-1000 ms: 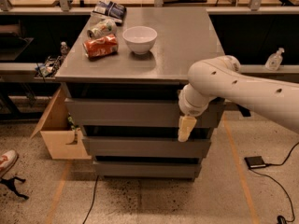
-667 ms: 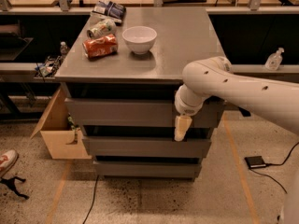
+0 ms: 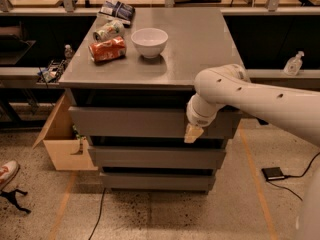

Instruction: Open top drawer

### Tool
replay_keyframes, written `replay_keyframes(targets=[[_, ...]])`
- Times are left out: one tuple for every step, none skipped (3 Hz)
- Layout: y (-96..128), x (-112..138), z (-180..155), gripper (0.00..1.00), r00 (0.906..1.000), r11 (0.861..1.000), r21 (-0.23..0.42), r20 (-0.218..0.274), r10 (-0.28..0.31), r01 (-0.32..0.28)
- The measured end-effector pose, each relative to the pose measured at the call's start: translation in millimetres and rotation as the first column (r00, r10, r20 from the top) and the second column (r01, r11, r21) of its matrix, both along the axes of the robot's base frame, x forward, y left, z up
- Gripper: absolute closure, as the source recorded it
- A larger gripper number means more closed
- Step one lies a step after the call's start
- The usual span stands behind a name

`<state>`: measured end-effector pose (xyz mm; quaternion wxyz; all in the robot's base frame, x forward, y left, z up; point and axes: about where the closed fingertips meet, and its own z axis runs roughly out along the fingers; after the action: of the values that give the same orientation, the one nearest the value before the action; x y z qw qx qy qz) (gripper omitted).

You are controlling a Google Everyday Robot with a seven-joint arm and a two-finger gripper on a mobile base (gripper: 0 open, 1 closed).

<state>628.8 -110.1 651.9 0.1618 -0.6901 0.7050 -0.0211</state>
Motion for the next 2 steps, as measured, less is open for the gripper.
replay_keyframes(targets=[[-6.7,-21.9,5.4,0.64,0.9999,1.0,0.013,-0.006,-0.011,0.011],[-6.7,-22.2,5.4,0.87,0.9999,1.0,0.013,-0.006,-0.011,0.011]])
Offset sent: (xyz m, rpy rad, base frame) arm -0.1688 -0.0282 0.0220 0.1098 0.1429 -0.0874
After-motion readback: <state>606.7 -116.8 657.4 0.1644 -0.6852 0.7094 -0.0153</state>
